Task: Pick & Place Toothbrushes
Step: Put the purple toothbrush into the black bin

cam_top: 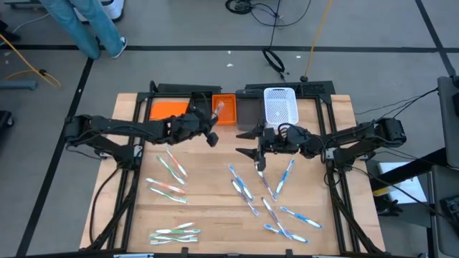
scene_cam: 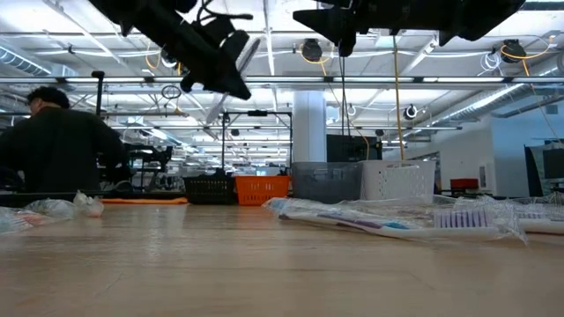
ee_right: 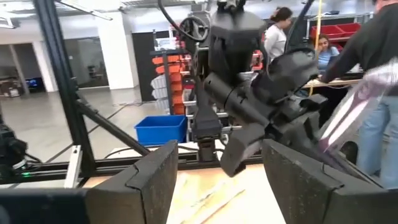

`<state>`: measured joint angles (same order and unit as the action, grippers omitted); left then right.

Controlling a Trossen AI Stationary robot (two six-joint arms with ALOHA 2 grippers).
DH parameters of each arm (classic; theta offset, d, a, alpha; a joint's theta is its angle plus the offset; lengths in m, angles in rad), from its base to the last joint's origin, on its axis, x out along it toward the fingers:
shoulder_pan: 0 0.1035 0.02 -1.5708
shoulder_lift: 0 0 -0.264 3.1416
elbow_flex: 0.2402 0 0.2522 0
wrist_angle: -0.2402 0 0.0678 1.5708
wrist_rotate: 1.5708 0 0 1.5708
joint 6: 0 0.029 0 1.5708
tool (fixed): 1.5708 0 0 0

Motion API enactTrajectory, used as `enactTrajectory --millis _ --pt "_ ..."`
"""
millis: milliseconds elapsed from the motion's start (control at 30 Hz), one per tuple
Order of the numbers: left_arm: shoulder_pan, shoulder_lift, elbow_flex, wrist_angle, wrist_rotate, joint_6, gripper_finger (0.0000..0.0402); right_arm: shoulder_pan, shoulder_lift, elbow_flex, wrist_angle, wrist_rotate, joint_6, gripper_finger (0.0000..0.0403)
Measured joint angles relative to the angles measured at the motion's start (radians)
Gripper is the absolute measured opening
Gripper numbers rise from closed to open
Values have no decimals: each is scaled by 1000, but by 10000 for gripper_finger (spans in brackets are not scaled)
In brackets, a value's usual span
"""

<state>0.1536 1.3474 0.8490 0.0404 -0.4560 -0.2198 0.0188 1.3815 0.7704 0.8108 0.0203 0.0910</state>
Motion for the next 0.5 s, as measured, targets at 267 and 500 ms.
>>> enactTrajectory --millis 267,500 --pt "146 26 0 -13 2 -4 8 27 0 0 0 2 -2 223" --pt "252 37 0 -12 44 -54 10 49 0 0 0 2 -2 220"
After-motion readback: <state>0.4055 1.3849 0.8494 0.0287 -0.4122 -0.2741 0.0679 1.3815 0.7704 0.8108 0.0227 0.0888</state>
